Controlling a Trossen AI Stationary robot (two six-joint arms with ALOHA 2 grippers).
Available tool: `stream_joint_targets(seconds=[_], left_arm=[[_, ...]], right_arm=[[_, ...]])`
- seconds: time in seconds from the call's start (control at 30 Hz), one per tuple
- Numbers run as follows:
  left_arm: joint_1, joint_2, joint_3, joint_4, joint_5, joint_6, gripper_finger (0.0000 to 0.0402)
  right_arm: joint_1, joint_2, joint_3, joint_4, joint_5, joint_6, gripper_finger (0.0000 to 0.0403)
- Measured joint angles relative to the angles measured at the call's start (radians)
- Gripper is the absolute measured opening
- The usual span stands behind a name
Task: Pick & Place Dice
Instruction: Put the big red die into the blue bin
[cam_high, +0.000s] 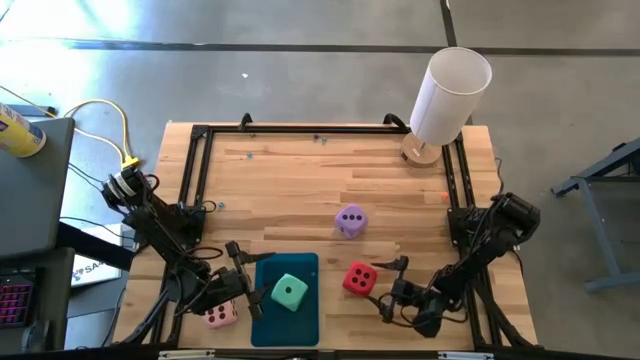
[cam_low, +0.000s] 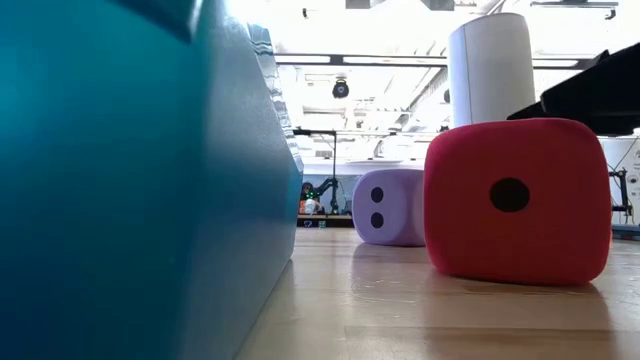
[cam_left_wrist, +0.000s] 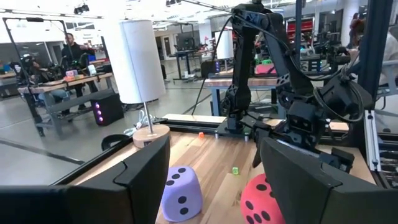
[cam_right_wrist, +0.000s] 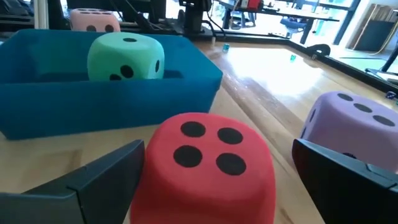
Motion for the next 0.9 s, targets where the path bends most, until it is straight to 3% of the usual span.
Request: stream_joint_targets(seconds=[0.23,0.9], left_arm=[[0.000,0.000,0.000,-0.004,0.000,-0.005,0.0246],[-0.001,0.000,0.000,-0.070,0.004,-0.071,0.0246]], right_arm=[[-0.043,0.000,0.001,-0.001,-0.114,0.030,0.0398],[-0.060,-0.001,0.002,-0.055,-0.117,0.076,0.0398]])
